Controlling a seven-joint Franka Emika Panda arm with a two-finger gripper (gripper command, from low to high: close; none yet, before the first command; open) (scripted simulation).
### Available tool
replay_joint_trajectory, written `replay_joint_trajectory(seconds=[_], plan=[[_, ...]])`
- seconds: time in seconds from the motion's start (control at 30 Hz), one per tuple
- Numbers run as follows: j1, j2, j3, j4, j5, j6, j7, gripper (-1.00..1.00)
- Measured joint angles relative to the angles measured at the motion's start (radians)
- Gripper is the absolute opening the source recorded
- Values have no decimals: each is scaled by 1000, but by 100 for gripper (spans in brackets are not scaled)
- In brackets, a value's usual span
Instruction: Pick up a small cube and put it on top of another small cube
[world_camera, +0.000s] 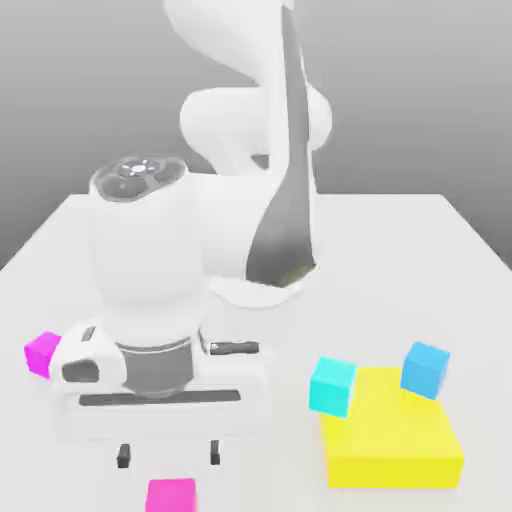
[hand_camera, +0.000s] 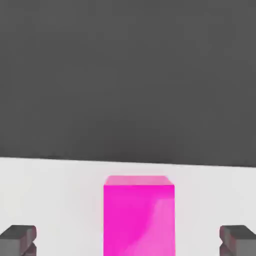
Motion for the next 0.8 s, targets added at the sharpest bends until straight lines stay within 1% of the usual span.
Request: replay_joint_trajectory(seconds=[0.07, 0.1, 0.33, 0.5, 0.73, 0.8], plan=[[-15, 73, 17, 14, 17, 54, -14, 0], [-22, 106, 27, 21, 26, 80, -21, -100], [-25, 113, 29, 22, 26, 85, -21, -100], [9, -41, 7, -17, -21, -30, 4, -100], [152, -261, 152, -152, -81, -115, -92, -100], [226, -324, 194, -193, -84, -137, -132, -100]])
